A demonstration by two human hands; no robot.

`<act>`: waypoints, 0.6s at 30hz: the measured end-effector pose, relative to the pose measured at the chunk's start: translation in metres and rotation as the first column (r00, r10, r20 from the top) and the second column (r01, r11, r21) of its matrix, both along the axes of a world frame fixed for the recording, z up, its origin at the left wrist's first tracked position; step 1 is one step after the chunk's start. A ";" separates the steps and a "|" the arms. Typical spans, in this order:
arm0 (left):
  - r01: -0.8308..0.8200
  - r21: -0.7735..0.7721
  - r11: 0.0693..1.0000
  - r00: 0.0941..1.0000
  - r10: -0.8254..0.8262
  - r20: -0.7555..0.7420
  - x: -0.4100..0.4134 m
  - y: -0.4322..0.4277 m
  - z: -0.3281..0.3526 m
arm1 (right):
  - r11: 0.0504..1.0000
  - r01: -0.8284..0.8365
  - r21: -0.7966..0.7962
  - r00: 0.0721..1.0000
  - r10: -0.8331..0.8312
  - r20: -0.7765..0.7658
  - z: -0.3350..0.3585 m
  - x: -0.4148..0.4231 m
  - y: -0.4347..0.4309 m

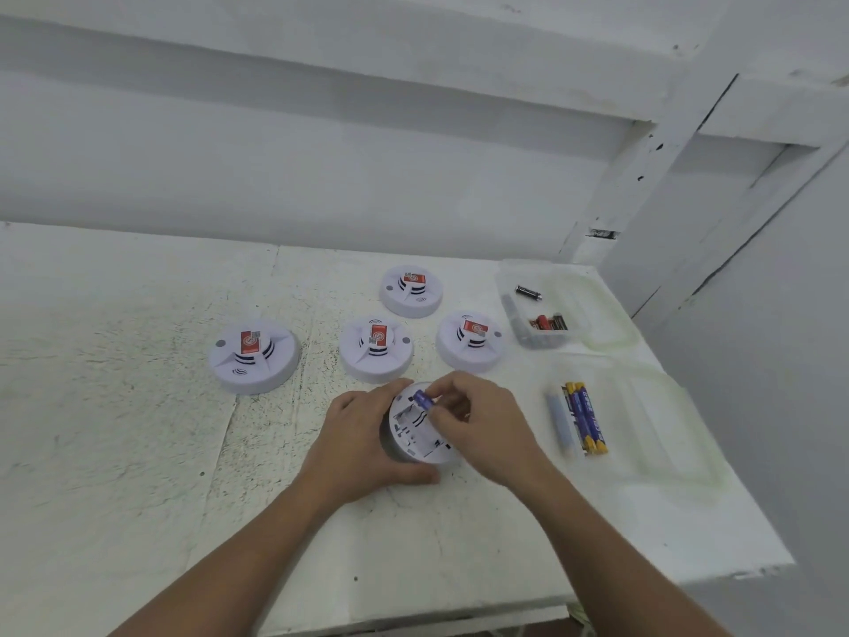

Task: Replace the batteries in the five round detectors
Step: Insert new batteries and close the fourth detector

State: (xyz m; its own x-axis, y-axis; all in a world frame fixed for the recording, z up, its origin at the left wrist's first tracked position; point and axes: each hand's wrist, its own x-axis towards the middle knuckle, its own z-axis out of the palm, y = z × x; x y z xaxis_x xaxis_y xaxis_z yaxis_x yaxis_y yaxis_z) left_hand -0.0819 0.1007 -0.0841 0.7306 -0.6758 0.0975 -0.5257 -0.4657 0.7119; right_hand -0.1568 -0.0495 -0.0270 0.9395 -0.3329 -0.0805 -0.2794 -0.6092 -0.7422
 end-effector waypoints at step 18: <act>0.054 -0.107 0.993 0.996 -0.061 -0.060 0.001 0.006 0.002 | 0.928 -0.232 -0.291 0.954 0.276 0.117 -0.018 -0.018 0.011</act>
State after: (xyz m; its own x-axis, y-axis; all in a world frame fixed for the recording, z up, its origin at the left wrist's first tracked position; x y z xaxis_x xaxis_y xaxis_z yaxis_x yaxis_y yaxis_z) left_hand -0.0806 0.1067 -0.0818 0.6980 -0.7051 0.1251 -0.5019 -0.3570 0.7879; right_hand -0.1748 -0.0388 -0.0450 0.9890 -0.0700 0.1307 0.0154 -0.8281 -0.5604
